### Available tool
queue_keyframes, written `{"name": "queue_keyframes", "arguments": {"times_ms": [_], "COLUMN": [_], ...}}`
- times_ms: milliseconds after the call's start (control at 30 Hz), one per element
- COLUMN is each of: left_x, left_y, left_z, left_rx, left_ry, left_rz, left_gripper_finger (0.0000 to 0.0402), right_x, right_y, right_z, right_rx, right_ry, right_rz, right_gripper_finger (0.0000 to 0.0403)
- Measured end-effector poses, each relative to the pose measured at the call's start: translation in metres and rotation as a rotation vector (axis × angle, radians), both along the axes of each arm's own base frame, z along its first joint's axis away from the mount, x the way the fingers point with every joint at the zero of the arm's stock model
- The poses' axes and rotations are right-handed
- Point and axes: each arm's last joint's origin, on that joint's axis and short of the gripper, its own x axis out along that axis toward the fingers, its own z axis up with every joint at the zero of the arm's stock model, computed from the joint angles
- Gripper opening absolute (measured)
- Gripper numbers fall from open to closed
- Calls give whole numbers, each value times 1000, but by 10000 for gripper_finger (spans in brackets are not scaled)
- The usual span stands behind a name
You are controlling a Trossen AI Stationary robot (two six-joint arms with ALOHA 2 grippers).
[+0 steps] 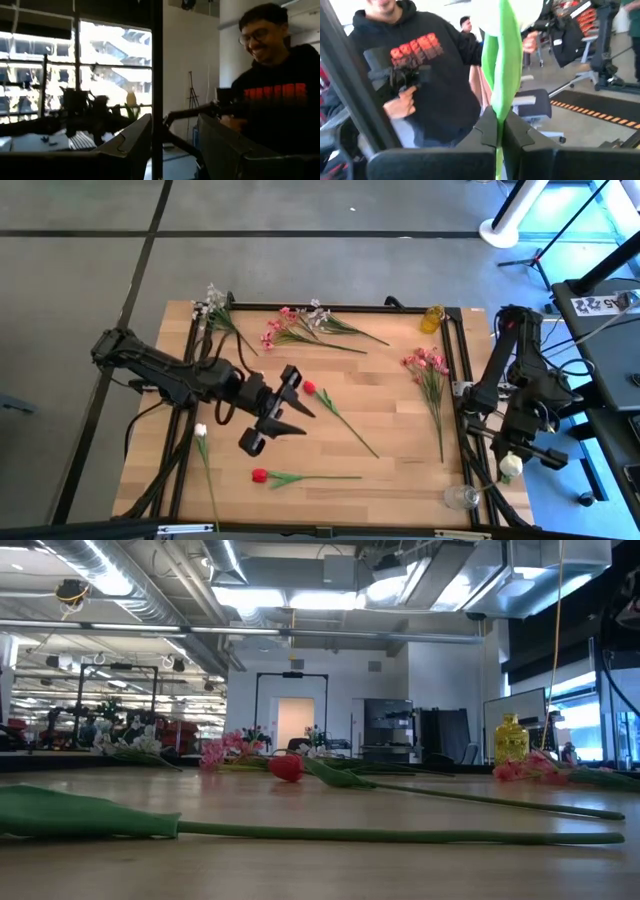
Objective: Sort flowers into vase by color
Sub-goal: Put the top white flower into the transparent vase
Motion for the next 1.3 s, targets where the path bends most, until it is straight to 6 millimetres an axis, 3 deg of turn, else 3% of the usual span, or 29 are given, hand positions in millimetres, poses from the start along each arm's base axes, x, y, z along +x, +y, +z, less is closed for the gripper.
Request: {"name": "queue_keyframes", "arguments": {"times_ms": [233,500,633,1000,1300], "left_x": [0,22,31,34,36], "left_y": [1,6,12,12,10], "left_z": [2,-17,-25,-24,-28], "left_rx": [5,-267,-317,-383,-379], "left_ry": [-31,96,127,79,89], "left_rz": [-2,156,178,164,162], "left_gripper_finger": [155,155,155,155,155], "right_x": [-2,1,2,-7,-14], "right_y": [-1,5,8,0,-28], "right_z": [-1,-28,-33,4,46], "right_rx": [-13,-223,-258,-426,-505], "right_ry": [6,186,263,575,637], "right_rz": [5,-47,-35,85,-17], "right_gripper_finger": [3,32,62,178,191]}}
